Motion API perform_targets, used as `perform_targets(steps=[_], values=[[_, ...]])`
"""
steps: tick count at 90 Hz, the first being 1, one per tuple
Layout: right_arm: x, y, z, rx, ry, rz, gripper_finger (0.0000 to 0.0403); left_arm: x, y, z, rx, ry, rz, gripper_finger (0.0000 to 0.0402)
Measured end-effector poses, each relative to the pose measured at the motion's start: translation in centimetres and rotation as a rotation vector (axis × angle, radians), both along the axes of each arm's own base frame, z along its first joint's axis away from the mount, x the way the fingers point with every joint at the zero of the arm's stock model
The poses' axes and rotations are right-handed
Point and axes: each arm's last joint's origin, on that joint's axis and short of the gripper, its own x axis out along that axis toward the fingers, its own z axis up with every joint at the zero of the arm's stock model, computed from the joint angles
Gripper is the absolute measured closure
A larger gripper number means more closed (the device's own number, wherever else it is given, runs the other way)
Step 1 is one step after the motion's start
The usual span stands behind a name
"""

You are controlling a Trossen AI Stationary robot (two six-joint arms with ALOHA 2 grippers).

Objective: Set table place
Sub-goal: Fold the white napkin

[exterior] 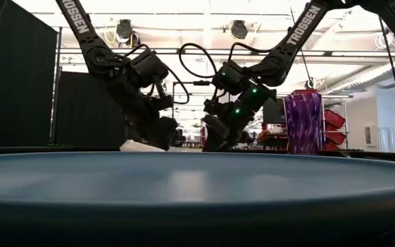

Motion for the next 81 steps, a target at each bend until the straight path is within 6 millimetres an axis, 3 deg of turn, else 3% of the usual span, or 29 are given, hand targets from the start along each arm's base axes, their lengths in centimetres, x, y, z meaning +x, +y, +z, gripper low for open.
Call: perform_targets(steps=[28,60,69,81], values=[[0.1,0.2,0.0,-0.005,0.001,0.016,0.0188,0.0,1.3,0.8,0.108,-0.062,0.107,0.0299],[0.8,2.1,0.0,-0.039,0.011,0.156,0.0188,0.2,3.4,3.0,0.290,-0.245,0.236,0.0299],[0.9,2.3,0.0,-0.039,0.010,0.164,0.0188,0.3,3.4,3.5,0.284,-0.265,0.195,0.0299],[0.9,2.3,0.0,-0.034,0.012,0.164,0.0188,0.8,1.5,4.1,0.144,-0.279,-0.008,0.0299]])
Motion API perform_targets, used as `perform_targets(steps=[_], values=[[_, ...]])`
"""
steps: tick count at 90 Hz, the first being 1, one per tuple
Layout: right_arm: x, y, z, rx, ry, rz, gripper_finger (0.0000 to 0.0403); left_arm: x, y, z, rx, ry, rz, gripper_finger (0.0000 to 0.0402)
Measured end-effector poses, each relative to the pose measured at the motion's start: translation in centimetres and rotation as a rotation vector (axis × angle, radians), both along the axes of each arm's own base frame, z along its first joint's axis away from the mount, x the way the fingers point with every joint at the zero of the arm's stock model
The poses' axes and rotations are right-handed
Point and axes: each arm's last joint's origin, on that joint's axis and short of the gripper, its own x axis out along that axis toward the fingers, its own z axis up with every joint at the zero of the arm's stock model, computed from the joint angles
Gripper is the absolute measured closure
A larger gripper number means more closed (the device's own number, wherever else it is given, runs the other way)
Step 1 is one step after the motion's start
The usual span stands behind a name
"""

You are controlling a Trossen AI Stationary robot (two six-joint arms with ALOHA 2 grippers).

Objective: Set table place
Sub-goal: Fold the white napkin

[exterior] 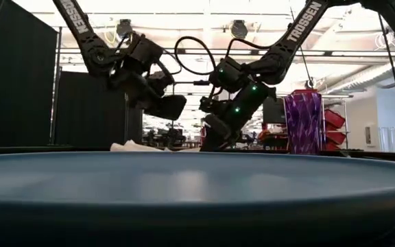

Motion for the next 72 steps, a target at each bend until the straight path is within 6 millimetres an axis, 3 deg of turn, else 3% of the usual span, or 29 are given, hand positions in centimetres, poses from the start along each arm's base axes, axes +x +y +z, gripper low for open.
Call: perform_targets(steps=[15,31,50,72], values=[[0.0,0.0,0.0,0.001,0.008,0.000,0.0188,-0.2,-3.3,0.7,-0.023,0.136,-0.096,0.0299],[0.1,0.2,0.0,-0.022,0.007,0.012,0.0188,-1.4,-6.3,1.8,0.075,0.323,-0.013,0.0299],[1.2,0.3,1.1,-0.020,-0.019,0.012,0.0188,-4.3,-7.9,0.4,-0.022,0.508,0.194,0.0299],[3.5,1.9,3.7,-0.063,-0.086,0.088,0.0188,-5.7,-9.7,-1.2,-0.004,0.504,0.220,0.0299]])
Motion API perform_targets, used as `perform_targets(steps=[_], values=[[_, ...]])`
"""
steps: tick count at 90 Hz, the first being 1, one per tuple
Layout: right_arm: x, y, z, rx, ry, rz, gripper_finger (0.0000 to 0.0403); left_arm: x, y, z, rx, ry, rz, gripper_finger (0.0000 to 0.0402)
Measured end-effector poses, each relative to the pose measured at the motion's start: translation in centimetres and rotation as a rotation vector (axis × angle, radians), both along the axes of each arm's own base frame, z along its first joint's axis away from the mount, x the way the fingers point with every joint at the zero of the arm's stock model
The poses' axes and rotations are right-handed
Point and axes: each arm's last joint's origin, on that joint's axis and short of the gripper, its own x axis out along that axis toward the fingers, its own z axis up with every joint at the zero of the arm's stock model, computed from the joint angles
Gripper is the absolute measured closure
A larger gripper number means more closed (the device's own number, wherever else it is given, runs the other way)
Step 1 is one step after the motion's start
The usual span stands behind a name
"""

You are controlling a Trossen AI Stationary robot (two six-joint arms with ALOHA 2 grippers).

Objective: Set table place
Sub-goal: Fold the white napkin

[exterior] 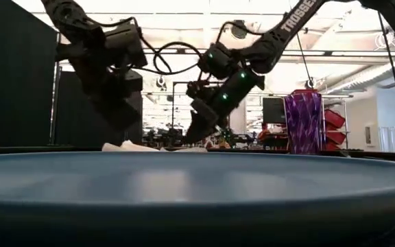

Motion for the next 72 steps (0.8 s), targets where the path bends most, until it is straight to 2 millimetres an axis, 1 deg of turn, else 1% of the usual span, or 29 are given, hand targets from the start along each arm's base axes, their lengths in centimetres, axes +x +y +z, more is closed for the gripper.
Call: perform_targets(steps=[8,19,30,53,72], values=[[0.6,0.6,0.5,-0.017,-0.029,0.025,0.0188,-0.3,-0.6,-0.9,-0.014,-0.062,0.000,0.0299],[1.0,0.8,1.1,-0.043,-0.059,0.048,0.0188,0.0,-1.3,-2.0,-0.075,-0.141,-0.074,0.0299],[0.9,0.4,1.2,-0.047,-0.067,0.048,0.0188,0.3,-1.6,-2.1,-0.161,-0.192,-0.128,0.0299],[0.7,-1.2,1.4,-0.054,-0.105,0.004,0.0188,0.3,-1.7,-2.3,-0.214,-0.197,-0.143,0.0299],[-0.1,-3.8,1.5,-0.050,-0.113,-0.068,0.0188,0.1,-1.7,-2.4,-0.254,-0.221,-0.107,0.0299]])
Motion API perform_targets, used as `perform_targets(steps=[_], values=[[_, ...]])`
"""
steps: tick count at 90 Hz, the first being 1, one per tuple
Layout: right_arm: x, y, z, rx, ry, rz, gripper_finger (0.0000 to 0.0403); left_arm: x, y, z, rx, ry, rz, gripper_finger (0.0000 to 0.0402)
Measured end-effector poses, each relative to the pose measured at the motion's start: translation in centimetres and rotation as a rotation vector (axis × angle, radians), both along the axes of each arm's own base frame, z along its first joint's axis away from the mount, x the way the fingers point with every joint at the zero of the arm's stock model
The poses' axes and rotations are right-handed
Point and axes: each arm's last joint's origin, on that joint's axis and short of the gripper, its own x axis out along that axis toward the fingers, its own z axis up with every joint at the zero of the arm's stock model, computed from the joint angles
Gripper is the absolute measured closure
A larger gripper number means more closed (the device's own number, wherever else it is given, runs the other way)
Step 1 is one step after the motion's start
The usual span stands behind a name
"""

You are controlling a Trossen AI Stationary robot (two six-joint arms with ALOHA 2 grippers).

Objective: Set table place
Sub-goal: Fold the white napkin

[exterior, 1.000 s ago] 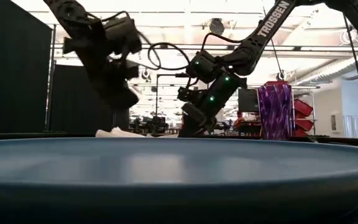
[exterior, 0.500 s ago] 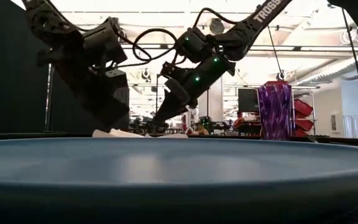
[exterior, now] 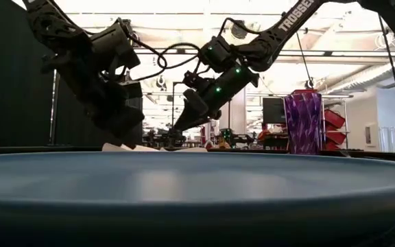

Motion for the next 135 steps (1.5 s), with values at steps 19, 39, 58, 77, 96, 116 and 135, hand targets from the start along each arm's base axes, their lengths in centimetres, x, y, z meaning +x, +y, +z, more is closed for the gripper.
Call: perform_targets(steps=[19,39,58,77,96,116,135], values=[[-0.9,-2.4,-0.3,0.107,-0.029,-0.021,0.0188,0.0,0.0,-0.1,-0.046,-0.001,-0.014,0.0299],[-1.8,-3.4,-2.7,0.250,0.049,-0.075,0.0188,0.0,0.6,-0.1,-0.060,-0.004,-0.002,0.0299],[-1.6,-3.0,-2.5,0.121,0.096,-0.182,0.0188,0.0,0.8,-0.1,-0.088,-0.008,-0.008,0.0299],[-1.5,-1.7,-2.9,-0.037,0.216,-0.244,0.0188,0.0,0.7,-0.2,-0.115,-0.006,-0.026,0.0299],[-1.0,0.0,-3.0,-0.042,0.247,-0.168,0.0188,0.0,0.7,-0.2,-0.114,-0.006,-0.027,0.0299],[0.0,0.3,-1.7,0.017,0.170,-0.086,0.0188,-0.1,0.7,-0.2,-0.115,-0.005,-0.026,0.0299],[0.2,0.9,-2.0,0.042,0.173,-0.071,0.0188,-0.3,0.6,-0.4,-0.139,0.031,-0.033,0.0299]])
